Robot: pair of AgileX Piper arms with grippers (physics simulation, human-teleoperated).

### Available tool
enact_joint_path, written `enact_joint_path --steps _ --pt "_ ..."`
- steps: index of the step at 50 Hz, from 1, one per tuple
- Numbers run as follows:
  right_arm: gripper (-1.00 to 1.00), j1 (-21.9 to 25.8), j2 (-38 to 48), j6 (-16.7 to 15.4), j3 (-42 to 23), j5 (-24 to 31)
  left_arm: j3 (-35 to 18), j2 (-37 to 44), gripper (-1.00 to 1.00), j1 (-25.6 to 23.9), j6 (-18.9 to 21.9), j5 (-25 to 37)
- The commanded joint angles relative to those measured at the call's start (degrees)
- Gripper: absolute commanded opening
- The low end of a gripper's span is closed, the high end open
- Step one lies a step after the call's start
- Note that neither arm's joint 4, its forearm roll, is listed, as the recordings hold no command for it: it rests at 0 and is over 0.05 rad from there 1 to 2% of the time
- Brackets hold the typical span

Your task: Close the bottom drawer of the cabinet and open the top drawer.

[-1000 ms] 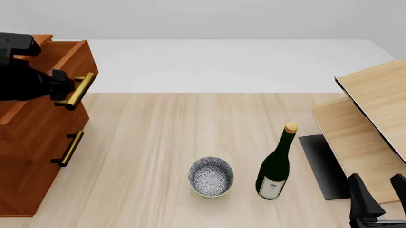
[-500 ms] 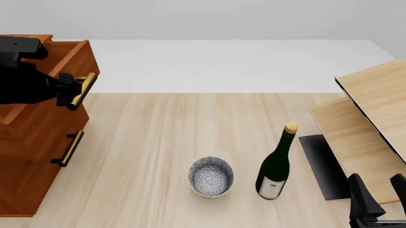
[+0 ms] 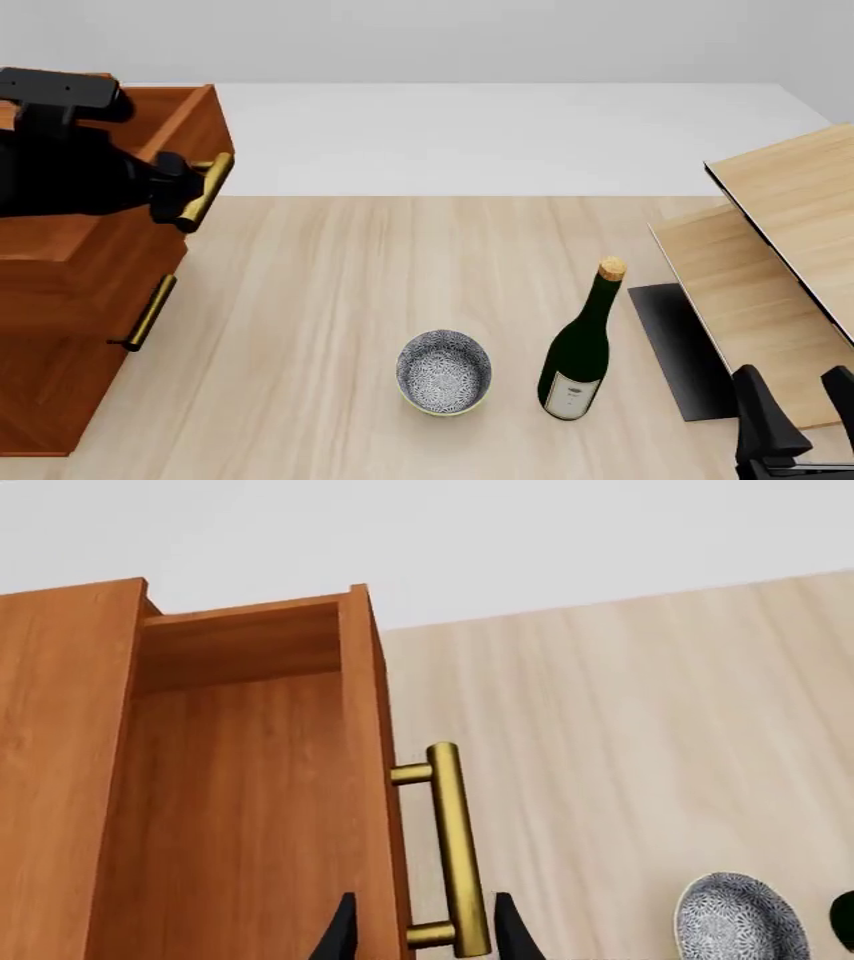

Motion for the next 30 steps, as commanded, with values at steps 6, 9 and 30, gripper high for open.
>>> enact_joint_path --steps 6,9,30 --pt "1.0 0.0 0.0 0.2 0.0 0.0 0.1 0.8 1.0 -4.6 -1.9 -0.6" --pt "1.0 0.0 0.0 0.2 0.0 0.0 0.6 0.8 1.0 -5.2 -2.1 -0.9" --pt "1.0 -0.1 0.0 0.4 0.0 0.0 -0.3 2.0 1.0 -9.9 -4.5 -1.5"
